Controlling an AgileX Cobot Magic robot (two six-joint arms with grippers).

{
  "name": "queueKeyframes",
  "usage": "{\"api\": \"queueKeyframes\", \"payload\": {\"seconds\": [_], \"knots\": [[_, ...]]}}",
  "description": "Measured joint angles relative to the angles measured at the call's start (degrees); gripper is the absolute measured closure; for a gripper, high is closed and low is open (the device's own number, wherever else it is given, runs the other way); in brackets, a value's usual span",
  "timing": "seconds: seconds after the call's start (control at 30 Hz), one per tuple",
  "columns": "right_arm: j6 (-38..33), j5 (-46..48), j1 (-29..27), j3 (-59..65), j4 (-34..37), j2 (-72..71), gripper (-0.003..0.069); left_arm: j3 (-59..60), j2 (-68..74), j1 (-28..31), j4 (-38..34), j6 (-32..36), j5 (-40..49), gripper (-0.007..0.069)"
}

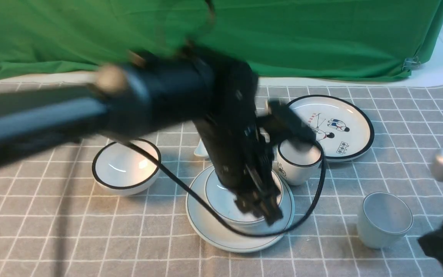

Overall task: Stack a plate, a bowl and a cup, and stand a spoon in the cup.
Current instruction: Use the left arm to put the blue rice bowl into the blue large plate in the middle, then use the right arm to grab a blue teacup, then use the right arm to put the blue teacup into the blue rice bowl in the middle

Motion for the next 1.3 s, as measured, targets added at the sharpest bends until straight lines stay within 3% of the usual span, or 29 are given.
{"api": "queueKeyframes", "payload": {"seconds": [0.07, 0.2, 0.43, 0.63, 0.73, 0.83, 0.87, 0.97, 1.1, 1.3], "knots": [[1.42, -0.05, 0.0, -2.26, -1.82, 7.1, 0.0242, 2.12, -7.23, 0.0, -0.89, -0.95, -1.42, 0.053], [2.16, -1.05, 0.0, -5.62, -2.3, 16.48, 0.0231, 10.42, -17.61, 0.0, -1.79, -2.09, -6.77, 0.0612], [2.23, -5.9, 0.0, -9.0, 0.0, 27.67, 0.0229, 33.72, -37.87, 0.0, -1.83, -3.83, -25.95, 0.0624], [2.23, -8.18, 0.0, -9.27, 0.0, 32.97, 0.024, 45.96, -48.23, 0.0, -1.91, -5.26, -35.39, 0.0624], [2.24, -8.42, 0.0, -9.27, 0.0, 36.6, 0.0314, 50.75, -53.45, 0.0, -1.98, -5.94, -39.0, 0.0624], [2.24, -8.55, 0.0, -9.27, 0.0, 38.35, 0.0449, 51.99, -56.76, 0.0, -1.98, -6.5, -40.06, 0.062], [2.19, -8.55, 0.0, -9.27, 0.0, 38.41, 0.0459, 51.99, -57.09, 0.0, -1.98, -6.58, -40.14, 0.0619], [2.12, -4.8, 0.13, -11.09, 0.0, 38.09, 0.0575, 52.06, -59.31, 0.0, -1.98, -8.35, -41.16, 0.0616], [3.13, 2.86, 3.26, -16.5, 0.0, 35.33, 0.0573, 52.06, -60.93, 0.0, -2.02, -11.72, -41.24, 0.0616], [3.81, 5.34, 14.95, -34.56, 0.0, 36.07, 0.0573, 52.06, -61.07, 0.0, -2.02, -13.82, -40.5, 0.0615]]}}
